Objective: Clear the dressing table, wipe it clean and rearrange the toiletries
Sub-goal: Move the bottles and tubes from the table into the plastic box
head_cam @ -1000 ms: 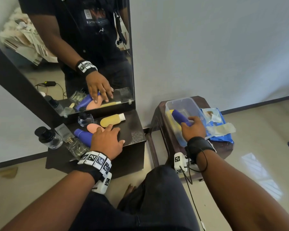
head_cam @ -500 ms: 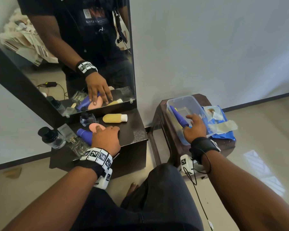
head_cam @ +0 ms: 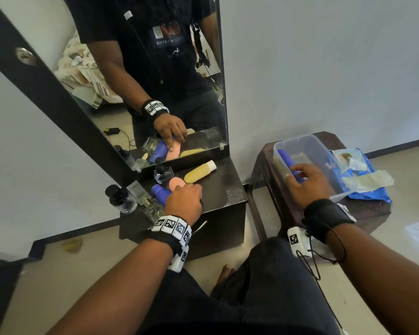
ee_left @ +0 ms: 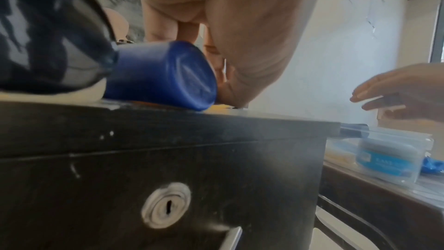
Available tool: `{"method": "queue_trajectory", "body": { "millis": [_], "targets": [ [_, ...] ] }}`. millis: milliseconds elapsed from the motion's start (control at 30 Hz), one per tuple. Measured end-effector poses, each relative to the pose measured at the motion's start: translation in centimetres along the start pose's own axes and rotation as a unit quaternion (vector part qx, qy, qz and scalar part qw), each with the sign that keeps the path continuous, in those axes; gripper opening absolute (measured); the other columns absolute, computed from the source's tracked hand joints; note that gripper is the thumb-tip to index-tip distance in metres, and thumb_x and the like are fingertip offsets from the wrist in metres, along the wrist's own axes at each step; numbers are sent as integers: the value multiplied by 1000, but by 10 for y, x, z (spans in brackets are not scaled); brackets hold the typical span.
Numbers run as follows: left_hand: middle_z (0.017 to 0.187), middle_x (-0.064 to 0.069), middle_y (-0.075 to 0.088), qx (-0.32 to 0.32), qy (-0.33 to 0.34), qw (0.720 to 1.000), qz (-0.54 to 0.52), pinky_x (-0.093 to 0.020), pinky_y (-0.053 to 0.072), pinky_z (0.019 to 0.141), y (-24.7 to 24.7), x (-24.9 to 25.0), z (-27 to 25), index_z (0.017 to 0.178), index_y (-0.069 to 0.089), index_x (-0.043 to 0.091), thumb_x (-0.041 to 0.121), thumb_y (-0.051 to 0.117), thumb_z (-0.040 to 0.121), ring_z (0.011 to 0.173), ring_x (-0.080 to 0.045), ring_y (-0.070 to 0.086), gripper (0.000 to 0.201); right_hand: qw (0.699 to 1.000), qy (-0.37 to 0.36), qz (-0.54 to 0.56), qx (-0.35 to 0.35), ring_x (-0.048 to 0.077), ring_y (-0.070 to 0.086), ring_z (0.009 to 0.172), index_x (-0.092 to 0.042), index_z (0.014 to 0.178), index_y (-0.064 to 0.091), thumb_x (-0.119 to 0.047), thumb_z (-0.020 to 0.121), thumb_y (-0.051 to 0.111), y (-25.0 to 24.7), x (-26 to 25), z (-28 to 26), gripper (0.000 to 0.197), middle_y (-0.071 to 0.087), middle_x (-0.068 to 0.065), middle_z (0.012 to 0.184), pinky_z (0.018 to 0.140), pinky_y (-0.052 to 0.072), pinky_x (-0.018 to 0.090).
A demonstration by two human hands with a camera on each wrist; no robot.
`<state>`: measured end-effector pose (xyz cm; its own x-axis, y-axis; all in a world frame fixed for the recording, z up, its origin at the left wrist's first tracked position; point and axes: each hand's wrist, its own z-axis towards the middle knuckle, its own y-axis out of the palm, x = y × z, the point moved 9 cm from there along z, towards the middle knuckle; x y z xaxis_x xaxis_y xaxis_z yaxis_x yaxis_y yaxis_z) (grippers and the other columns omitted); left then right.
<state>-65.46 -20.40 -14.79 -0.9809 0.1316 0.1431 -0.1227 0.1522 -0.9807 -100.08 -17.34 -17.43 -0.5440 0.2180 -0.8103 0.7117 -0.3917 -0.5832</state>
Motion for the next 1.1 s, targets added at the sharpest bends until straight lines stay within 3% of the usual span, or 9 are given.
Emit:
{"method": "queue_trajectory", "body": {
  "millis": [233,367,533,600,667,733,833,900,1100],
  "targets": [
    [92,5,52,113,9,990,-86,-32,39,64,-14,-9,-10,82,55,23,3,59,84,75,-19,50,20,987,-77,36,-135,1,63,88,-27,109,69,-24,95,71,59,-49,-33,14,68,-11,94,74,44,13],
    [90,6,58,218,-49,957,-185,-24,38,62,-41,-29,-24,80,63,22,5,63,83,75,-16,54,18,978,-76,77,-180,9,66,86,-25,108,71,-23,94,73,88,-65,-48,15,70,-3,92,77,52,18],
    [82,9,62,293,-47,916,-270,-19,45,57,-61,-30,-50,77,65,22,7,74,82,69,-6,59,18,963,-41,166,-210,17,67,87,-25,105,71,-18,94,73,104,-76,-62,13,70,-1,95,82,56,24],
    [79,11,68,263,-83,887,-371,-20,53,58,-52,-34,-55,76,69,25,9,80,78,71,-4,65,20,954,-18,214,-210,19,69,89,-25,109,70,-19,93,74,109,-76,-66,17,71,1,98,85,59,27],
    [80,11,72,213,-122,847,-472,-34,63,71,-36,-38,-54,78,73,26,7,80,76,83,-7,70,20,943,6,251,-220,15,70,96,-27,121,67,-24,93,75,117,-74,-72,29,71,-2,108,89,58,31],
    [87,8,74,168,-135,803,-556,-47,65,75,-21,-35,-55,81,75,26,2,74,78,96,-23,73,24,919,39,306,-244,13,71,99,-30,135,58,-26,97,70,130,-71,-85,40,71,-4,116,83,55,30],
    [97,-8,72,125,-136,731,-657,-32,62,63,-6,-23,-61,88,71,13,-13,64,84,98,-28,72,27,898,69,362,-239,9,69,78,-28,134,59,-21,102,61,141,-70,-108,33,70,-1,112,66,53,24],
    [97,-9,68,113,-136,716,-676,-26,59,60,2,-15,-71,90,67,9,-16,60,87,93,-23,70,26,895,83,383,-212,10,64,68,-24,127,64,-16,101,61,143,-66,-119,27,69,4,108,58,51,20],
    [96,-5,71,87,-109,682,-718,-37,58,80,34,9,-87,90,68,14,-12,61,92,92,-21,68,27,888,173,411,-109,13,52,59,-21,112,72,-15,100,62,127,-32,-130,17,65,10,88,49,45,23]
  ]
}}
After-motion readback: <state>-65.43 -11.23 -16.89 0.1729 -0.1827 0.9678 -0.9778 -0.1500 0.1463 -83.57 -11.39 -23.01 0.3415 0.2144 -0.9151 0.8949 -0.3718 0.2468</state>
